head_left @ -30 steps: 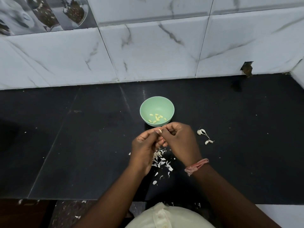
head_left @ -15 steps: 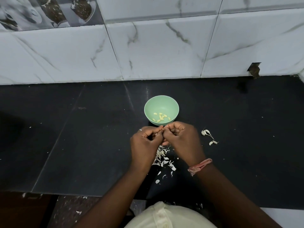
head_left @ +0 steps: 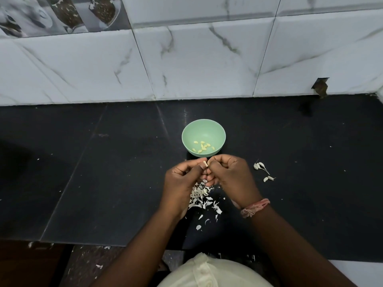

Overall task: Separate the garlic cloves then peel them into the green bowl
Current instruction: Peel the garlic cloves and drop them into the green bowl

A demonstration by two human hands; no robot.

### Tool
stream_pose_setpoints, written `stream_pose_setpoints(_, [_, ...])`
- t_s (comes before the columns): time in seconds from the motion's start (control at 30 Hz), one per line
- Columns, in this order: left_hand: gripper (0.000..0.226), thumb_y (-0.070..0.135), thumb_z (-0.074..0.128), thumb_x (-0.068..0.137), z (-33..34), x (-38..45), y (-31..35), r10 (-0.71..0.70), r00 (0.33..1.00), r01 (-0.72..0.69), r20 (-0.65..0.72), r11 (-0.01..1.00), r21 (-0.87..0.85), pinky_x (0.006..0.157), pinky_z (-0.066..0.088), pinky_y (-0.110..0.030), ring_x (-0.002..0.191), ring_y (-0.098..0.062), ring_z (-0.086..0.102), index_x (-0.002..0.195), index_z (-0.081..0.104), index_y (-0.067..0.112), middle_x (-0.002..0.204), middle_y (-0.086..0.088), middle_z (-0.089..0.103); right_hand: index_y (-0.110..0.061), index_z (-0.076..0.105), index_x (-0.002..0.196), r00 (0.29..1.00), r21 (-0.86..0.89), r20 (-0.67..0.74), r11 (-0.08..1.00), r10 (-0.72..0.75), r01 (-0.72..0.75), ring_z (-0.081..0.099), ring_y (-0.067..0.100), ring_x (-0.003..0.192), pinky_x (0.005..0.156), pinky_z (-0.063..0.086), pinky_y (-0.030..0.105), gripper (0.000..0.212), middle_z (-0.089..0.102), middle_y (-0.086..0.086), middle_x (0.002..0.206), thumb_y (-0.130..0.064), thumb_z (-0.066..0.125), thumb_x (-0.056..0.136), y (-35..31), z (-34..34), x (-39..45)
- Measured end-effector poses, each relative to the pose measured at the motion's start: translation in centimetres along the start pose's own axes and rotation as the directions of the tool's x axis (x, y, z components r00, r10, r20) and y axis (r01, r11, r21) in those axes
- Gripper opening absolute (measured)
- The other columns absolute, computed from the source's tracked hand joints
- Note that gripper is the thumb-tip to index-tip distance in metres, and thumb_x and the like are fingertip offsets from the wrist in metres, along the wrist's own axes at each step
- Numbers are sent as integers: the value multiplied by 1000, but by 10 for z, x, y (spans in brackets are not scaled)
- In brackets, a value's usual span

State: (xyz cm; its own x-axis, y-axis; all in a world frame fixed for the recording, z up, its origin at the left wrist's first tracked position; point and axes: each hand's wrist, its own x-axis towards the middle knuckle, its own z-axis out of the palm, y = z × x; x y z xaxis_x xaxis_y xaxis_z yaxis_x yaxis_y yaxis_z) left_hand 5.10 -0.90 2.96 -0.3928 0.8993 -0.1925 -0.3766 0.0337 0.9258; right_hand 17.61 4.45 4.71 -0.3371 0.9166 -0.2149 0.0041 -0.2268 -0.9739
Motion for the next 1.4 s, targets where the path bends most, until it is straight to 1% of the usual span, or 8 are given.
stream_pose_setpoints(0.1, [27,9,72,83,-2,2,-5,-110,994,113,26,972,-204,78,58,-28,82,-25,68,107,74,-4,92,-24,71,5,68,87,994,176,14,978,111,-112,60,15,55,52,55,26,17,65,10,65,-1,56,98,-2,2,-1])
stream_pose_setpoints(0.2, [27,7,69,86,-2,3,-8,-156,987,160,36,950,-267,82,58,-30,85,-27,69,109,71,-7,94,-25,70,2,67,87,989,248,5,958,147,-144,60,15,55,53,55,26,17,65,8,65,-1,55,99,-2,2,-2])
stream_pose_setpoints(0.43, [36,9,70,86,-2,7,-12,-216,976,206,7,921,-331,82,57,-31,84,-24,68,115,64,-12,94,-24,69,3,69,92,996,93,-81,996,24,-17,62,20,58,57,58,33,15,67,10,69,-1,56,97,0,2,-3])
stream_pose_setpoints(0.57, [14,5,69,88,6,14,-8,-323,946,273,-44,860,-432,71,60,-21,72,-13,68,101,70,-1,82,-11,70,6,67,95,976,180,-193,982,97,-62,60,19,58,55,57,33,15,64,13,72,0,54,98,9,-3,1])
stream_pose_setpoints(0.7, [6,4,68,92,13,22,-5,-362,931,305,-43,840,-449,71,60,-20,72,-13,69,96,71,0,83,-11,70,4,69,98,975,125,-212,991,70,-44,63,17,60,56,59,31,13,67,14,76,-2,58,99,13,-5,3])
stream_pose_setpoints(1.0, [21,2,65,91,17,15,-2,-239,971,228,16,902,-365,72,60,-21,78,-15,65,111,69,-3,95,-18,69,-15,79,92,951,-331,-159,922,-267,203,73,6,69,69,61,27,10,76,-6,74,-11,70,92,-9,-1,-2])
stream_pose_setpoints(1.23, [22,7,71,81,16,9,-1,-147,989,138,1,930,-340,74,58,-21,87,-20,69,102,73,0,106,-22,70,-19,74,84,944,-413,-161,888,-287,200,71,5,64,69,61,39,7,73,-10,68,-23,73,89,-12,4,-8])
stream_pose_setpoints(1.4, [15,1,69,85,15,4,1,-44,998,30,-43,962,-270,69,56,-21,74,-15,66,99,72,1,90,-15,73,-19,74,84,944,-421,-146,882,-296,211,71,3,64,70,62,39,7,73,-11,67,-23,72,89,-15,8,-11])
